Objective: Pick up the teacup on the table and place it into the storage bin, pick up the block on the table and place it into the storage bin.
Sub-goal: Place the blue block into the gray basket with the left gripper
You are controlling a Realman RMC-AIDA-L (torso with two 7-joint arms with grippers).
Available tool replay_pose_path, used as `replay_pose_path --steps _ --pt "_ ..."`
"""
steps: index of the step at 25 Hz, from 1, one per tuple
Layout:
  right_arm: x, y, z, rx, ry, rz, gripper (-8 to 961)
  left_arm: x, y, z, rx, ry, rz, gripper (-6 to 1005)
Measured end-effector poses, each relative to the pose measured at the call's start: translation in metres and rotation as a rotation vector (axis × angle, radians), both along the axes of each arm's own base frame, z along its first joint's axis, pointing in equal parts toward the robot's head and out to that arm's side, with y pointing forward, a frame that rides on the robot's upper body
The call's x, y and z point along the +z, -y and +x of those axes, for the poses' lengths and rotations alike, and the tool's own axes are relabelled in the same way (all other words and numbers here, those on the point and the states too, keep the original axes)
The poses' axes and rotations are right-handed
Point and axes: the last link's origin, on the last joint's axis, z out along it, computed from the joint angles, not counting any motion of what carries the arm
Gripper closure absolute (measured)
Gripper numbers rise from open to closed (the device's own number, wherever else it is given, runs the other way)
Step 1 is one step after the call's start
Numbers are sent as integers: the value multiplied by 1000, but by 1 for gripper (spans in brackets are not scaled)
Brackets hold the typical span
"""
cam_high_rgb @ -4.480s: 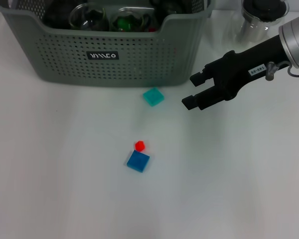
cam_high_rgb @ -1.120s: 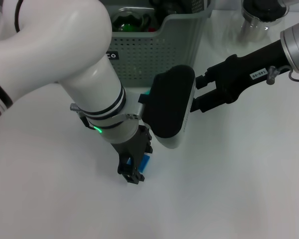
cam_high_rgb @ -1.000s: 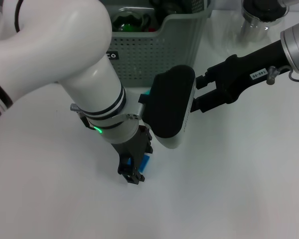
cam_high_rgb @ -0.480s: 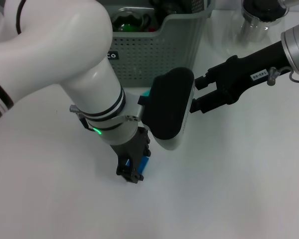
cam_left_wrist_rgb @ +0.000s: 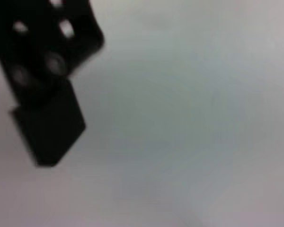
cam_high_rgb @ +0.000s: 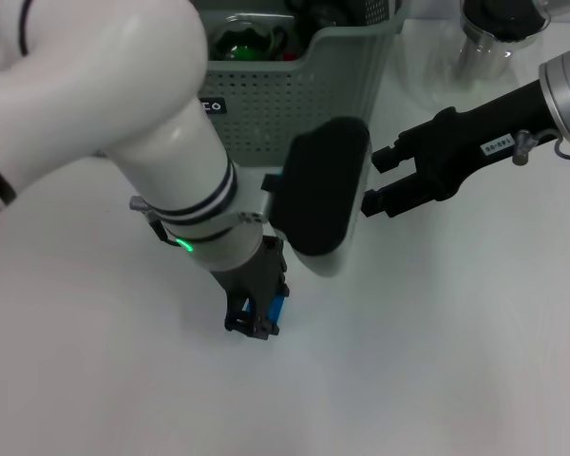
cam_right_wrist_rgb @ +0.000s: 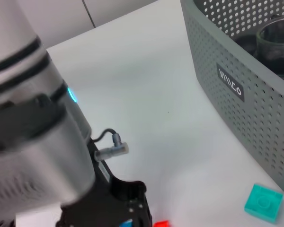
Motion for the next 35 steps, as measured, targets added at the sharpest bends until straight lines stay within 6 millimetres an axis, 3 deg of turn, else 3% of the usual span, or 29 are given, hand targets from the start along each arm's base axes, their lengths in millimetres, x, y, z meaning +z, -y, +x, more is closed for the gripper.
replay_pose_path --steps 5,9,15,19,21,22,23,28,35 --pt "0 0 0 1 -2 0 187 29 1 5 113 120 40 598" --pt "1 0 -1 3 -2 1 187 75 -5 9 270 367 108 598" --pt "1 -2 -5 13 -2 1 186 163 -38 5 475 834 368 598" --pt "2 -2 -7 17 -2 4 186 197 -65 3 553 1022 550 598" --pt "1 -3 -7 19 -2 6 186 201 -74 3 567 1043 594 599" --pt "1 -3 -8 21 -2 7 186 203 -84 3 584 1060 641 599" --pt "1 -3 -9 24 -2 7 186 203 -109 3 629 1064 721 599" --pt "0 -4 -11 31 -3 5 186 189 -151 1 754 989 794 599" --pt "0 -4 -13 36 -1 2 187 170 -167 5 752 946 833 599"
